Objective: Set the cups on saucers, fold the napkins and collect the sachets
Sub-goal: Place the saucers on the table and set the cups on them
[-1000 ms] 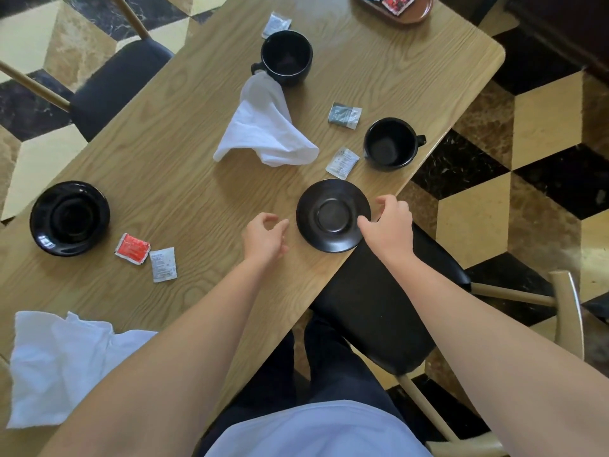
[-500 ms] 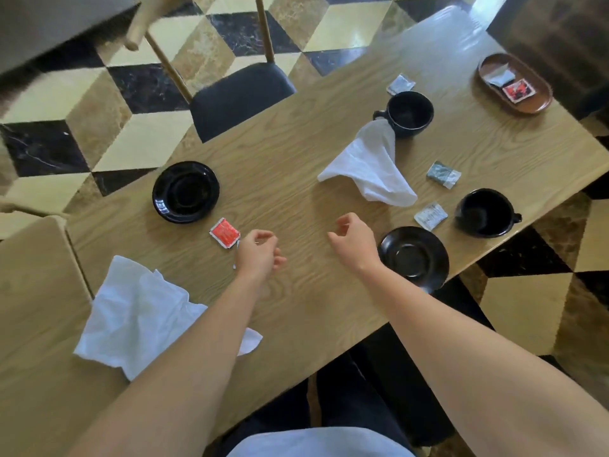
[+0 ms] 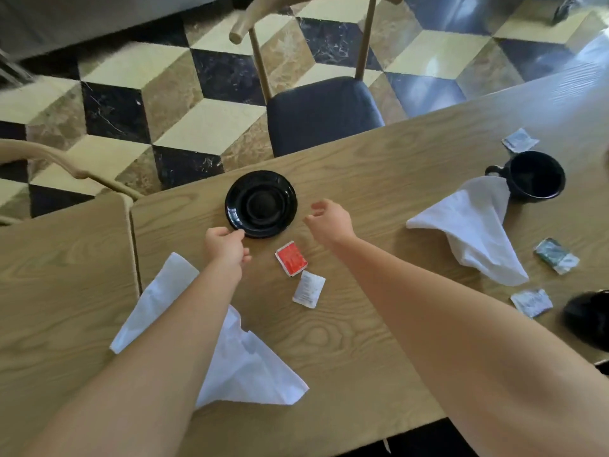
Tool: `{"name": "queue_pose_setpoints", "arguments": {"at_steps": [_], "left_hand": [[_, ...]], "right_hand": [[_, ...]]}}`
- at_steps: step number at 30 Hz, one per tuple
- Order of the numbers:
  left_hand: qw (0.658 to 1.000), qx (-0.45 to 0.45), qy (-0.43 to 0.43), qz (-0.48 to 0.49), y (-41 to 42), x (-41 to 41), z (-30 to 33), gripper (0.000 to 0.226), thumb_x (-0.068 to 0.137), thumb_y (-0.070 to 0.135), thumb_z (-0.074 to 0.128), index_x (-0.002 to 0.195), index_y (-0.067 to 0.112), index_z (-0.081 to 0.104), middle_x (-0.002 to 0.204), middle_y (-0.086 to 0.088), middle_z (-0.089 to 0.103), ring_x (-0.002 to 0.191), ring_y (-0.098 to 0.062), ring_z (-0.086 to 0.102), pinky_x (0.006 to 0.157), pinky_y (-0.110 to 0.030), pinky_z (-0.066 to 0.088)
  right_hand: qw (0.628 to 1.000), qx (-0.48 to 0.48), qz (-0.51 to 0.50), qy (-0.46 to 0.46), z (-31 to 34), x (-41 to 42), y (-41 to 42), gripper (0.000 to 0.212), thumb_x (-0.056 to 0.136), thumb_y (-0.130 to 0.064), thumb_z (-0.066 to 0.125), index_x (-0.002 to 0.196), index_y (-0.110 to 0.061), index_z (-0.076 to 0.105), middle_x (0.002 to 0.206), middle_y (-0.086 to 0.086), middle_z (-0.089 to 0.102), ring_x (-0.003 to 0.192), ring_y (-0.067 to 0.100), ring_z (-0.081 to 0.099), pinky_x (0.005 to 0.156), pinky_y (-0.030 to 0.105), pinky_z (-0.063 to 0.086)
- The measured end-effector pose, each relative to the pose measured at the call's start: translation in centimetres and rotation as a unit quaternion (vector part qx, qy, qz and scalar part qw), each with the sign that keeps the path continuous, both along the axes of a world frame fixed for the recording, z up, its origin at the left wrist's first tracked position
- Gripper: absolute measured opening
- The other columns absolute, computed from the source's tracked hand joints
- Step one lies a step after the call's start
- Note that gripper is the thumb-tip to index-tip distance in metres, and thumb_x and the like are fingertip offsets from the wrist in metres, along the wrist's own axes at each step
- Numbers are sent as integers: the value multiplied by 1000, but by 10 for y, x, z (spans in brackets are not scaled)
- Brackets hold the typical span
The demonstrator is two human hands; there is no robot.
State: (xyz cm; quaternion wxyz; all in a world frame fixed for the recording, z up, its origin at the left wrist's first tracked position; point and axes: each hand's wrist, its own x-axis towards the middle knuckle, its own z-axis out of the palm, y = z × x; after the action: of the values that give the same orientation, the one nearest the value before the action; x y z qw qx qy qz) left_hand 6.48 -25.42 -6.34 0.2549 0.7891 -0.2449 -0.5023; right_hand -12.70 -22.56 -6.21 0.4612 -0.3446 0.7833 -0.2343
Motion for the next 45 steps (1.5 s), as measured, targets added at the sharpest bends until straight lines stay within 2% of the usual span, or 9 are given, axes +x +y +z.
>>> {"name": "queue_pose_setpoints", "arguments": {"at_steps": [6, 8, 11, 14, 19, 27, 38, 42, 45], "left_hand": [[1000, -18, -1, 5, -34, 11, -22, 38, 99, 12, 56, 137, 15, 58, 115, -9, 68, 79, -24, 69, 60, -33, 61], [1000, -14, 1, -10, -39, 15, -28, 35, 98, 9, 57, 132, 17, 62, 117, -8, 68, 80, -23, 70, 60, -33, 61], [999, -4, 10, -30, -42, 19, -29, 36, 97, 4, 59, 131, 15, 62, 112, -12, 70, 81, -26, 71, 59, -34, 60], [999, -8, 3, -51, -48, 15, -27, 39, 96, 4, 62, 133, 16, 61, 104, -12, 73, 80, -26, 73, 60, -34, 58], [993, -26, 14, -111, -69, -31, -26, 35, 93, 3, 65, 126, 18, 64, 98, -5, 73, 73, -18, 71, 63, -33, 58], [975, -67, 66, -203, -103, -158, -20, 24, 93, 1, 64, 106, 21, 64, 106, -8, 74, 73, -20, 73, 58, -28, 55], [959, -49, 85, -264, -128, -250, -25, 23, 90, -1, 65, 107, 15, 69, 100, -9, 76, 83, -26, 77, 54, -29, 54], [959, -36, 82, -268, -131, -255, -29, 30, 90, -4, 65, 115, 12, 68, 101, -12, 75, 77, -25, 75, 54, -28, 56], [961, -31, 82, -263, -127, -254, -32, 35, 90, -5, 65, 119, 13, 67, 104, -11, 75, 76, -24, 74, 57, -29, 57]], "right_hand": [[1000, -21, 20, -7, -22, 12, -42, 40, 93, -22, 63, 132, -15, 66, 122, 5, 71, 108, 20, 67, 90, 31, 54], [1000, -19, 19, -11, -28, 11, -49, 32, 92, -19, 64, 122, -13, 72, 114, 6, 74, 100, 21, 69, 84, 32, 57], [999, 0, 2, -42, -34, 7, -53, 11, 89, -13, 66, 93, -12, 76, 94, 11, 76, 87, 28, 74, 80, 46, 62], [998, 6, -9, -54, -37, -4, -52, 13, 88, -9, 65, 78, -13, 73, 88, 16, 76, 83, 32, 75, 77, 50, 62], [995, -4, -55, -84, -26, -55, -49, 17, 89, -3, 62, 93, -4, 78, 85, 16, 78, 67, 16, 76, 60, 27, 63], [987, -27, -144, -59, -15, -169, -55, 21, 94, -3, 62, 111, 0, 73, 102, 17, 75, 78, 17, 72, 67, 32, 62], [980, -32, -191, -33, -24, -255, -61, 23, 95, -2, 63, 117, 1, 70, 106, 19, 74, 90, 24, 75, 75, 34, 63], [978, -33, -202, -38, -28, -260, -58, 15, 94, -3, 65, 109, -2, 69, 104, 17, 73, 83, 20, 74, 61, 25, 61], [979, -32, -198, -36, -30, -261, -56, 22, 94, -3, 66, 116, 0, 69, 104, 16, 73, 79, 17, 73, 56, 21, 58]]}}
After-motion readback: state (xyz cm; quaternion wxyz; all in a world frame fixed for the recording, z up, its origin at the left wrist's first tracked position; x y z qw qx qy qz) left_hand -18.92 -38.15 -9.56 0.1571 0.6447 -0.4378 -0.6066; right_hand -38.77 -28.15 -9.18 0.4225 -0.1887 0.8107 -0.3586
